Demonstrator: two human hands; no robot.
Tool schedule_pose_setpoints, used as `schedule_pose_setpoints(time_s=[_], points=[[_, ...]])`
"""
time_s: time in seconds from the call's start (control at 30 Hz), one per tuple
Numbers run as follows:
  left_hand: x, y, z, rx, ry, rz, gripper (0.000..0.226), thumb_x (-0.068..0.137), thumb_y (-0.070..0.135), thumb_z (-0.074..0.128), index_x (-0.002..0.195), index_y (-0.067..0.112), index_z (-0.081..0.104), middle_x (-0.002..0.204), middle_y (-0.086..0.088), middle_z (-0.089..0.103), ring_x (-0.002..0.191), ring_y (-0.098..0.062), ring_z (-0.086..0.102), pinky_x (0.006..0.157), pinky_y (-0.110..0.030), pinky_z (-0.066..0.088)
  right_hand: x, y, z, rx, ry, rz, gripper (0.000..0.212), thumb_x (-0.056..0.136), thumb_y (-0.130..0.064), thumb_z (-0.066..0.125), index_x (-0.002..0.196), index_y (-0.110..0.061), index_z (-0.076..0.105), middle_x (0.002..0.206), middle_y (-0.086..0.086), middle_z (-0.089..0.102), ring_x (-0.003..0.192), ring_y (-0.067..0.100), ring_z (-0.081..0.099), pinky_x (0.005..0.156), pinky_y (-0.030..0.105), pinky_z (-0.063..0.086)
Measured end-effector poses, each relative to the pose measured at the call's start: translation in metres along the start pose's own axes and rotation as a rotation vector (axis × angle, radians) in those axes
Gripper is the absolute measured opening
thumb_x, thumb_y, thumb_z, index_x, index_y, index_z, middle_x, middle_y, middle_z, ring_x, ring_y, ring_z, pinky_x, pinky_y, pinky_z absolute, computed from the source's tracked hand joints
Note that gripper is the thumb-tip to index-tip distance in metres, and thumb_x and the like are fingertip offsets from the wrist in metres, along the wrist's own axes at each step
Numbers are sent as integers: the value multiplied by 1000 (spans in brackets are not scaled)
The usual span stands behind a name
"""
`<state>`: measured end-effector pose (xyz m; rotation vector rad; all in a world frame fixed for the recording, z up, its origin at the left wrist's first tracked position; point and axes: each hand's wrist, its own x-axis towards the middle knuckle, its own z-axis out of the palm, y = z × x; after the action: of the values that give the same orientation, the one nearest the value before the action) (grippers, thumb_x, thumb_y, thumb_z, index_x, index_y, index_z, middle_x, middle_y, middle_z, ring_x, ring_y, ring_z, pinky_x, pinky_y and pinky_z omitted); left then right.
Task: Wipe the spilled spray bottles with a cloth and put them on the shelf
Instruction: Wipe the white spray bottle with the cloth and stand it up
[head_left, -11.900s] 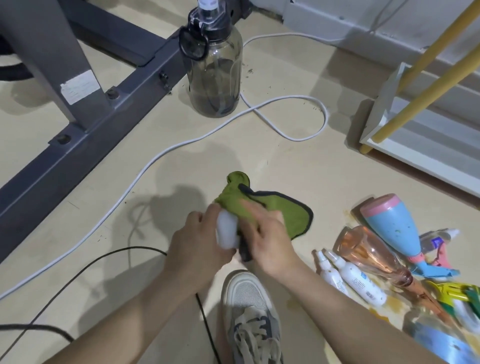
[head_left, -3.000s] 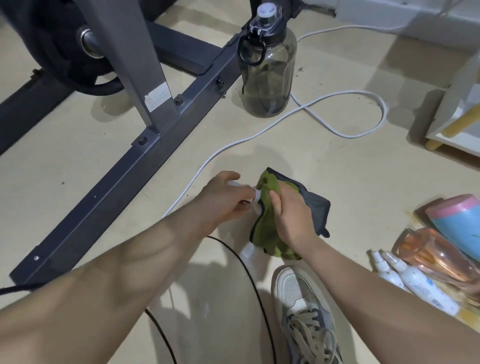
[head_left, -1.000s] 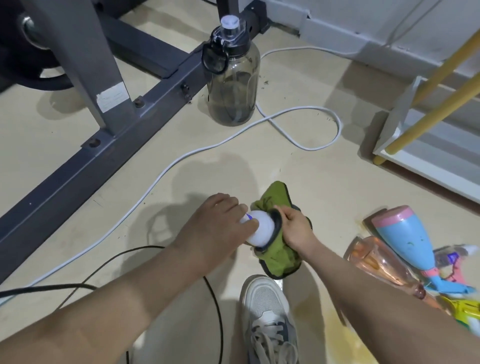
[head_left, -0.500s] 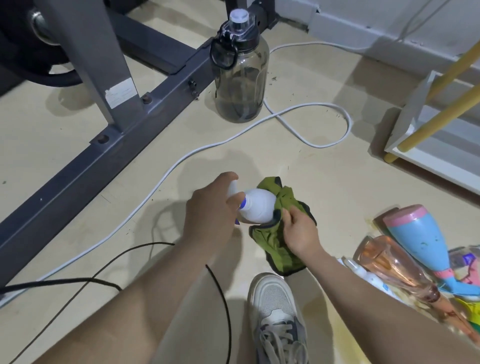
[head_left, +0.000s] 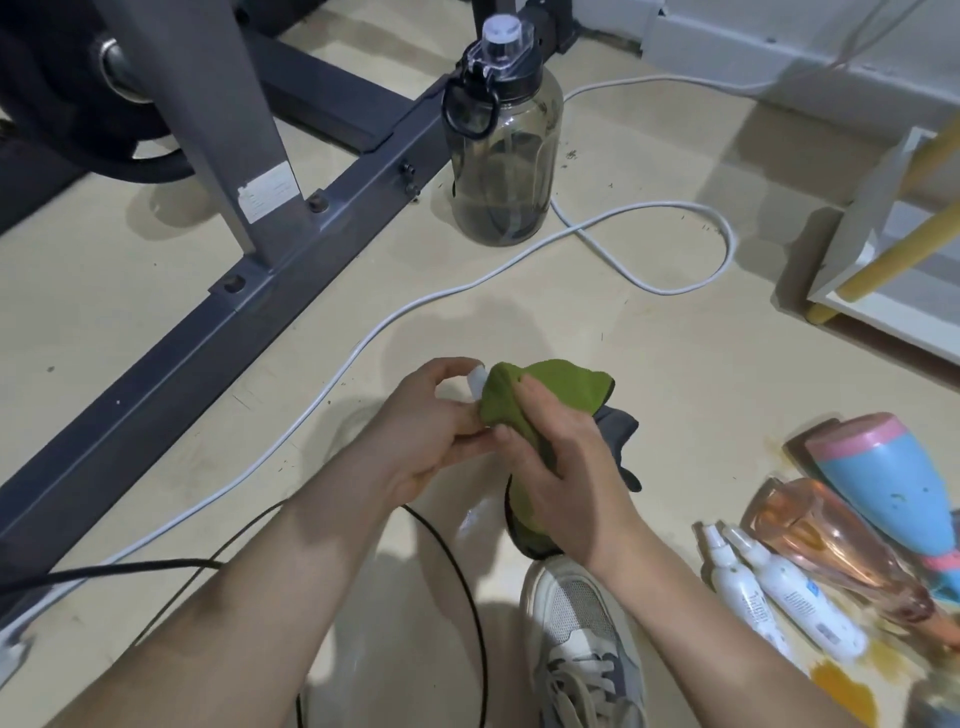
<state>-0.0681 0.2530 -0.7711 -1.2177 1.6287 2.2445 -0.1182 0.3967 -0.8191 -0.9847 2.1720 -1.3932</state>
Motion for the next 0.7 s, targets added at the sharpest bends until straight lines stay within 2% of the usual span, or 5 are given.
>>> schedule_pose_setpoints(time_s=[0.17, 0.3, 0.37, 0.5, 0.7], points=[[4, -11, 3, 543, 39, 172, 31, 83, 36, 75, 103, 26, 53, 94, -4, 58, 75, -28, 70, 75, -44, 60, -10, -4, -36, 64, -77, 53, 31, 84, -13, 73, 114, -12, 67, 105, -8, 66, 100, 6, 59, 89, 17, 44], [6, -8, 5, 1293, 51, 537, 59, 67, 86, 40, 70, 27, 46, 81, 5, 46, 68, -13, 51, 60, -31, 42, 0, -7, -73, 117, -149, 197, 37, 82, -3, 77, 109, -26, 72, 87, -11, 72, 76, -2, 64, 66, 11, 49], [7, 0, 9, 1420, 15, 633, 58, 79, 80, 27, 64, 28, 46, 74, 4, 42, 65, -15, 47, 56, -30, 34, 15, -5, -84, 149, -126, 235, 30, 79, -8, 81, 106, -18, 75, 74, -15, 71, 61, -3, 62, 53, 8, 43], [11, 1, 20, 1364, 36, 687, 27, 101, 41, 38, 116, 30, 57, 83, 3, 51, 81, -21, 51, 66, -31, 32, 20, 2, -58, 245, 172, 328, 27, 77, -6, 81, 101, -16, 76, 75, -17, 73, 66, -1, 66, 61, 16, 50], [11, -10, 24, 1302, 211, 542, 26, 101, 34, 39, 108, 15, 55, 91, -4, 65, 87, -27, 58, 74, -36, 43, 9, 17, -52, 432, 644, 438, 20, 89, -6, 61, 87, -21, 75, 68, -8, 64, 63, 15, 54, 62, 26, 46]])
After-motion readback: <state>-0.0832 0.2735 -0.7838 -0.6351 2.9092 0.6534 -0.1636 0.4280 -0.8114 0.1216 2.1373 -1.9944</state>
